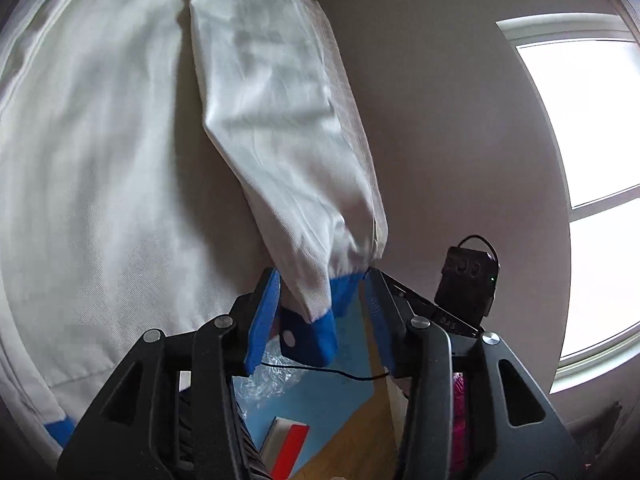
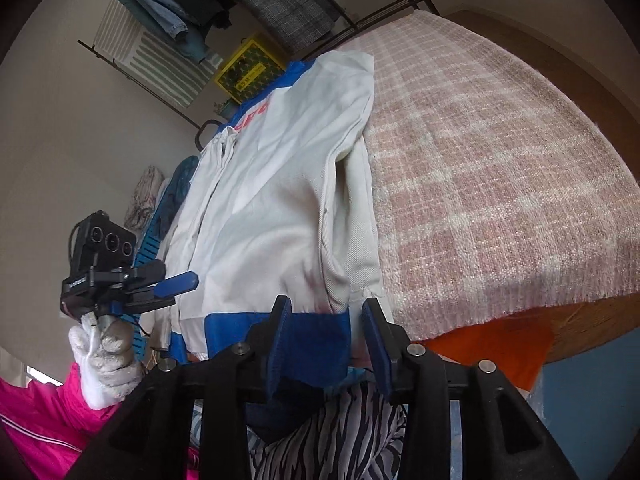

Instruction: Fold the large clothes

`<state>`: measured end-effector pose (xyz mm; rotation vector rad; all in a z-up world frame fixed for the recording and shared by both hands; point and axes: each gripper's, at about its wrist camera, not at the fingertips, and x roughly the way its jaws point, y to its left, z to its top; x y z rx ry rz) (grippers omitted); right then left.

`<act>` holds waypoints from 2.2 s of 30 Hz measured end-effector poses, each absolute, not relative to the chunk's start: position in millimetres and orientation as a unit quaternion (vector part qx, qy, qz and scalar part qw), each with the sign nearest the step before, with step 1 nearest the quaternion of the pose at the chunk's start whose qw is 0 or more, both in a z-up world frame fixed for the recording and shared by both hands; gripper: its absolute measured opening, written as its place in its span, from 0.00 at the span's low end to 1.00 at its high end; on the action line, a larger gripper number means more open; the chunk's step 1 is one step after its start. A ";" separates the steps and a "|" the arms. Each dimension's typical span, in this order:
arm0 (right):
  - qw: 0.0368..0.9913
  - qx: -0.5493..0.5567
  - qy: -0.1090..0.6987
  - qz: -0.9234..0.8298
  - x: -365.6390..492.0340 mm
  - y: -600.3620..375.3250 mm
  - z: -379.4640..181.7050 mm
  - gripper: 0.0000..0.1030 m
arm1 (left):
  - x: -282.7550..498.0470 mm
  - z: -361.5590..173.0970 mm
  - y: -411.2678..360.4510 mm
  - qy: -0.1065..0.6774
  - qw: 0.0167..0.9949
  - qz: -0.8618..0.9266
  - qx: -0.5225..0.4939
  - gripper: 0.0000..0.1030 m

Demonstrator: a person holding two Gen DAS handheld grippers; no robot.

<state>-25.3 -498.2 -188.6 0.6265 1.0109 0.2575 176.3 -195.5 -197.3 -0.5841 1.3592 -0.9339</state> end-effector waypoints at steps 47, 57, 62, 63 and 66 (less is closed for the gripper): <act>0.836 0.345 0.400 0.146 -60.5 -499.8 -212.8 0.43 | 150.8 -209.7 -269.7 0.567 0.716 -0.405 -0.045 0.08; 0.851 0.299 0.407 0.145 -49.7 -523.4 -213.5 0.57 | 150.8 -218.4 -260.2 0.565 0.711 -0.414 -0.057 0.08; 0.811 0.332 0.433 0.211 -29.2 -511.1 -232.3 0.34 | 153.4 -219.9 -259.4 0.566 0.708 -0.418 -0.062 0.08; 0.808 0.331 0.439 0.211 -27.8 -507.0 -233.0 0.29 | 153.3 -218.9 -258.2 0.568 0.705 -0.420 -0.066 0.08; 0.810 0.341 0.431 0.205 -30.3 -503.6 -222.6 0.14 | 149.4 -207.3 -250.0 0.562 0.704 -0.426 -0.086 0.08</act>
